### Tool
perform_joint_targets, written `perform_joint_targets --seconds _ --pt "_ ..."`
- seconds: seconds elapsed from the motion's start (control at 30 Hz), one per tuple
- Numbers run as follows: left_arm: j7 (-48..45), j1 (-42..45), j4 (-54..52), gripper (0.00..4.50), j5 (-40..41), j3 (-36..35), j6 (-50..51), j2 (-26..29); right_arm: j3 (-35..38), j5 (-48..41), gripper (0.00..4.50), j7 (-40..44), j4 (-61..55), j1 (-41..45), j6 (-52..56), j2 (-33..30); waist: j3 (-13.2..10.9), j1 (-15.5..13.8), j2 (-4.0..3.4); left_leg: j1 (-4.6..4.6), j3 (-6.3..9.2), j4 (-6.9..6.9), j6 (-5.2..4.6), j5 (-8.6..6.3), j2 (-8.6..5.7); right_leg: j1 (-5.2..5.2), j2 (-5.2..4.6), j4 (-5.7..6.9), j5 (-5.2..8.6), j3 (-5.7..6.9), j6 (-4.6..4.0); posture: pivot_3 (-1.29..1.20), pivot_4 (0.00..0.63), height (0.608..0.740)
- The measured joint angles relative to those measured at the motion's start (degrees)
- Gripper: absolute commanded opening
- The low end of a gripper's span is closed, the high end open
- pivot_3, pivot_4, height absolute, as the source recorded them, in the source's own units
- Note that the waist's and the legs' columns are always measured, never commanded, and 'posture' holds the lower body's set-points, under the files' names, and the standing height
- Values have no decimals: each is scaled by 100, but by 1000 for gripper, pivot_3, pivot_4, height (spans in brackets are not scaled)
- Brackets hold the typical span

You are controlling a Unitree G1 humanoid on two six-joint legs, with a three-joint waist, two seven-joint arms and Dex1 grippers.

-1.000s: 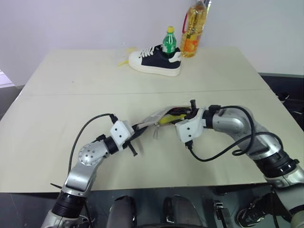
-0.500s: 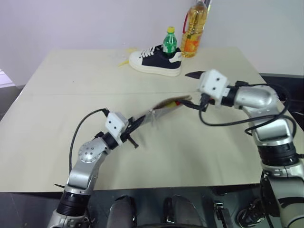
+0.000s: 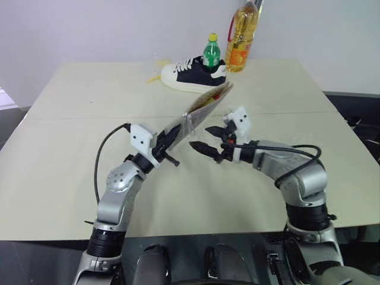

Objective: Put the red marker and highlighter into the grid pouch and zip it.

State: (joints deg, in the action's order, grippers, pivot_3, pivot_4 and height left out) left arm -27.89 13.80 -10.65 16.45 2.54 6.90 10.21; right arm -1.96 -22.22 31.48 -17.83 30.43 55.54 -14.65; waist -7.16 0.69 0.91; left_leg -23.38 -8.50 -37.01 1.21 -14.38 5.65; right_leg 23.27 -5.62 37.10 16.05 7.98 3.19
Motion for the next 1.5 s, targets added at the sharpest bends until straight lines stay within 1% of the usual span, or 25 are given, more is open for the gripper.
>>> perform_joint_targets --seconds 0.03,0.1,0.17,0.2,0.23,0.27,0.4,0.47,0.53,0.63,0.73,0.83,0.9,0.93,1.0,1.07,1.13,1.17,1.2,1.37,1.4,1.5 --pt "1 0 3 0 -1 3 3 -3 -28 8 3400 -137 95 58 -46 163 0 0 0 0 0 0 0 0 0 1 1 1 0 0 0 0 150 705" --pt "-2 -2 2 0 -6 11 5 9 -40 -1 2409 -294 189 170 -99 309 0 -4 0 -1 1 0 0 0 0 1 1 1 0 0 0 0 150 705" --pt "2 -18 2 0 -7 6 5 46 -26 -9 1329 -352 189 221 -106 316 0 -4 0 -1 1 1 0 0 0 0 1 -1 0 0 0 0 150 705" --pt "7 -29 2 0 -7 4 5 50 -15 -13 912 -366 190 223 -108 309 0 -3 0 -1 0 1 0 0 0 0 1 -1 0 0 0 0 150 705" --pt "18 -50 2 0 -7 4 4 51 -16 -15 370 -379 200 223 -116 296 0 0 0 -1 1 2 0 0 0 0 1 -1 0 0 0 0 150 705" --pt "25 -74 2 0 -8 7 4 52 -16 -15 22 -392 220 224 -130 281 0 6 0 -1 1 2 0 0 0 1 1 -1 0 0 0 0 150 705" --pt "36 -142 -1 0 -48 11 2 98 -11 7 22 -400 280 273 -211 145 0 11 -1 -1 1 3 0 0 1 3 2 -1 0 0 0 0 150 705" --pt "29 -199 -24 0 -99 31 1 140 -28 122 22 -333 474 422 -434 -196 -1 7 -1 -1 -1 3 0 0 0 2 1 -2 0 0 0 0 150 705" --pt "-22 -326 -66 0 -139 30 -1 323 47 357 22 -298 966 731 -876 -718 -1 2 -1 -1 -2 2 0 0 -1 3 0 -2 0 0 0 0 150 705" --pt "-83 -482 -114 0 -143 -11 -27 501 321 768 22 -498 1801 1075 -1454 -1215 -1 4 -1 -1 -5 5 0 0 0 5 0 -2 1 0 0 0 150 705" --pt "-229 -521 -218 0 -143 58 -97 605 374 906 22 -556 2540 1282 -1922 -1383 -2 33 -2 0 -15 11 0 0 2 10 1 -2 1 -2 0 0 150 705" --pt "-319 -617 -320 0 -146 104 -115 728 236 917 22 -265 2695 1254 -2135 -1595 -7 35 -10 1 -17 19 1 0 4 14 2 -2 1 -3 0 0 150 705" --pt "-398 -712 -325 0 -133 99 -91 825 124 923 582 107 2527 1058 -2218 -1864 -7 14 -10 0 -16 20 1 0 4 13 2 -6 1 -3 0 0 150 705" --pt "-428 -783 -330 329 -124 83 -77 882 85 943 931 267 2431 945 -2240 -2001 -7 3 -10 0 -16 20 1 0 3 12 0 -9 1 -3 1 0 150 705" --pt "-479 -853 -360 1100 -76 46 -6 994 48 899 1966 725 2160 628 -2260 -2306 -7 -17 -9 0 -13 19 0 0 2 9 -5 -12 1 -3 1 0 150 705" --pt "-558 -887 -387 2120 -35 4 135 1113 29 727 3030 1264 1807 269 -2279 -2547 -7 -7 -9 0 -13 18 0 -1 2 9 -6 -12 1 -3 1 0 150 705" --pt "-650 -1109 -547 3236 49 -102 280 1346 9 537 4129 1866 1438 -172 -2351 -2895 -8 -3 -9 1 -10 20 0 -1 3 10 -5 -13 2 -3 1 0 150 705" --pt "-690 -1240 -571 3782 60 -202 343 1481 17 496 4500 2077 1340 -335 -2367 -3032 -8 12 -10 2 -11 21 0 -1 4 11 -5 -13 2 -3 1 0 150 705" --pt "-703 -1357 -580 4258 62 -293 397 1573 23 478 4500 2201 1315 -430 -2372 -3116 -9 28 -11 3 -11 21 0 -1 5 12 -4 -13 2 -3 0 0 150 705" --pt "-730 -2162 -873 4258 419 -1005 619 1823 52 523 4500 2475 1404 -675 -2724 -3301 -17 13 -9 4 -8 22 1 -2 8 21 -4 -14 3 -3 -3 0 150 705" --pt "-719 -2239 -890 4258 467 -1120 650 1851 53 530 4500 2471 1467 -678 -2771 -3299 -19 7 -10 4 -7 22 2 -2 8 33 -6 -19 3 -3 -3 0 150 705" --pt "-590 -2531 -1005 4258 651 -1581 769 1850 81 576 4500 2357 1792 -637 -2948 -3145 -21 -9 -8 3 -3 23 1 -3 10 25 -10 -43 8 -1 -11 0 150 705"
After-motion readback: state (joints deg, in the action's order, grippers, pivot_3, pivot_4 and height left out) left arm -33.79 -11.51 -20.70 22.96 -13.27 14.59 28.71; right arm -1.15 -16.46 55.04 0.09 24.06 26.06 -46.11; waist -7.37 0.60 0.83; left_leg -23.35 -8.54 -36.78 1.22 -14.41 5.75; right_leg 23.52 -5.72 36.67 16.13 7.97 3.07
